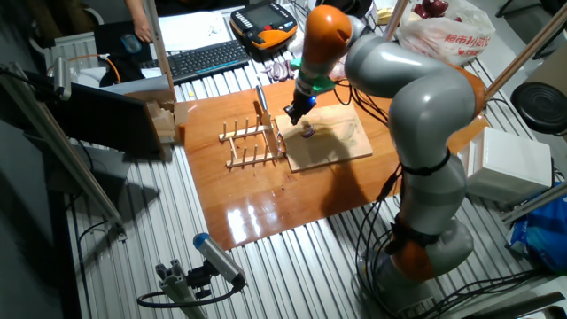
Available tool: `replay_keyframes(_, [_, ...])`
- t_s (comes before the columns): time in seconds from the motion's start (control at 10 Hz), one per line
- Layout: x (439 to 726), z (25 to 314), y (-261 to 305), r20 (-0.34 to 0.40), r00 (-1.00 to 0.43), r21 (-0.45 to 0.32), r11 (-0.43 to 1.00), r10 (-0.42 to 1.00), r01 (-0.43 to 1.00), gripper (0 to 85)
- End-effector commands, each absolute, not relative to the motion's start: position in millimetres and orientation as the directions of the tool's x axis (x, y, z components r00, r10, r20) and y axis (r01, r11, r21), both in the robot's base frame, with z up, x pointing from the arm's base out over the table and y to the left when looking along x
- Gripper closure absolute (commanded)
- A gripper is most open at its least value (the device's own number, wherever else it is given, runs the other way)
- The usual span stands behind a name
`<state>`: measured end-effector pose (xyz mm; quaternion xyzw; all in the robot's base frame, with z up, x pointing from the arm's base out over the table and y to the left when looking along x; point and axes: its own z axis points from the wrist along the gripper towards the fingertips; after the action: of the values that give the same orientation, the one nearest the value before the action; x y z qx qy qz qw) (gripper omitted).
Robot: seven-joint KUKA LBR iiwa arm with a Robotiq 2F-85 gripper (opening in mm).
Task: Chop the onions
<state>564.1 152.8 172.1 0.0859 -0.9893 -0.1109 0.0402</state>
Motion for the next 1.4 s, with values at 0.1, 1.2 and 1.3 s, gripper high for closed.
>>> replay_keyframes(0.1, [566.4, 173.2, 160.4, 0.097, -0.995, 0.13, 0.99, 0.032, 0.045, 51.0])
replay_keyframes(1.2, [597.8, 114.7, 217.7, 0.037, -0.969, 0.122, 0.961, 0.245, 0.248, 34.0])
replay_keyframes(1.3, [599.1, 111.8, 219.8, 0.015, -0.967, 0.112, 0.961, 0.253, 0.253, 34.0])
